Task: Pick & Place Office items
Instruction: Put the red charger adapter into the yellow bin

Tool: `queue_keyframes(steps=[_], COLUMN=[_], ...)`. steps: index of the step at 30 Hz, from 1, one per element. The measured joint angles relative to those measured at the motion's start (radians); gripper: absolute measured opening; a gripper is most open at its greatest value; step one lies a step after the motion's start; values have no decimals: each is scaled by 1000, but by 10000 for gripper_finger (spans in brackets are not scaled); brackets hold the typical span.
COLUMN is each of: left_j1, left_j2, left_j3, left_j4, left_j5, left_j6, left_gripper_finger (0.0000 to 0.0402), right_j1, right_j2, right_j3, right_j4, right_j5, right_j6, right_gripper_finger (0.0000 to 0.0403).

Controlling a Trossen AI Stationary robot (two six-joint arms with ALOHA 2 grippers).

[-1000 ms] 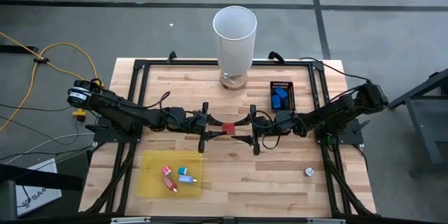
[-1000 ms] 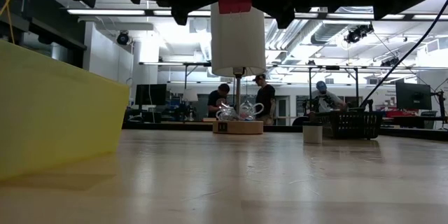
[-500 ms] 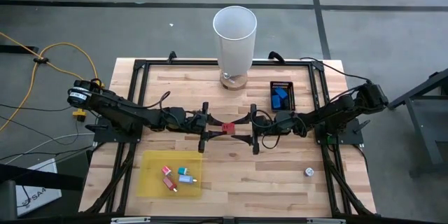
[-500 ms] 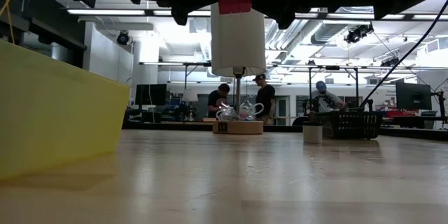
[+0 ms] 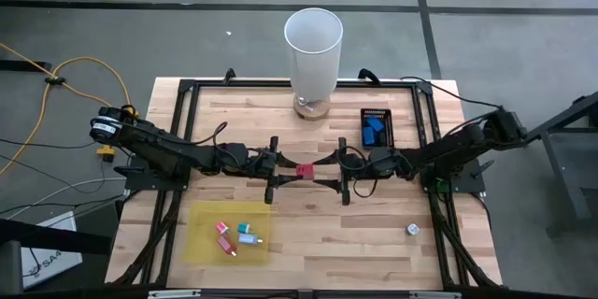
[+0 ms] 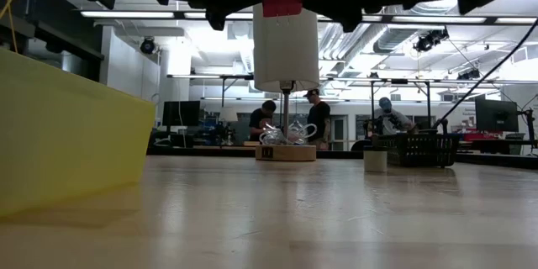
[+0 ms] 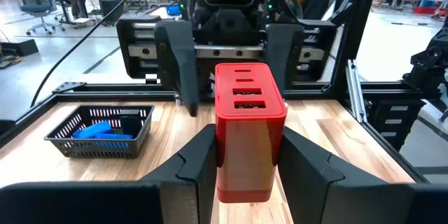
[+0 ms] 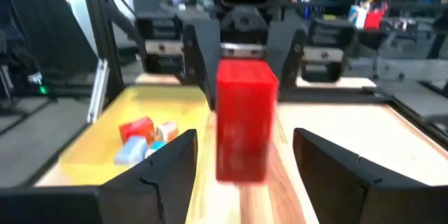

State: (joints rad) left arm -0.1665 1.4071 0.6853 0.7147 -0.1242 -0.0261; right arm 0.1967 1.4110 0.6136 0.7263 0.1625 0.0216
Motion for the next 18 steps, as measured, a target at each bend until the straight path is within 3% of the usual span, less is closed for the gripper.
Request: queue_keyframes(steps=[11, 18], left_j1=[0, 0], left_j2=[0, 0], left_j3=[0, 0], left_j4=[0, 0], left_j5=[3, 2], left_j6=[0, 0], left_gripper_finger=[117, 117], right_j1=[14, 15], right_j2=[-276, -303], right_j3=[0, 0], right_j4=[-404, -441], right_j5=[20, 18], right_j6=[78, 108], right_gripper_finger=[222, 222])
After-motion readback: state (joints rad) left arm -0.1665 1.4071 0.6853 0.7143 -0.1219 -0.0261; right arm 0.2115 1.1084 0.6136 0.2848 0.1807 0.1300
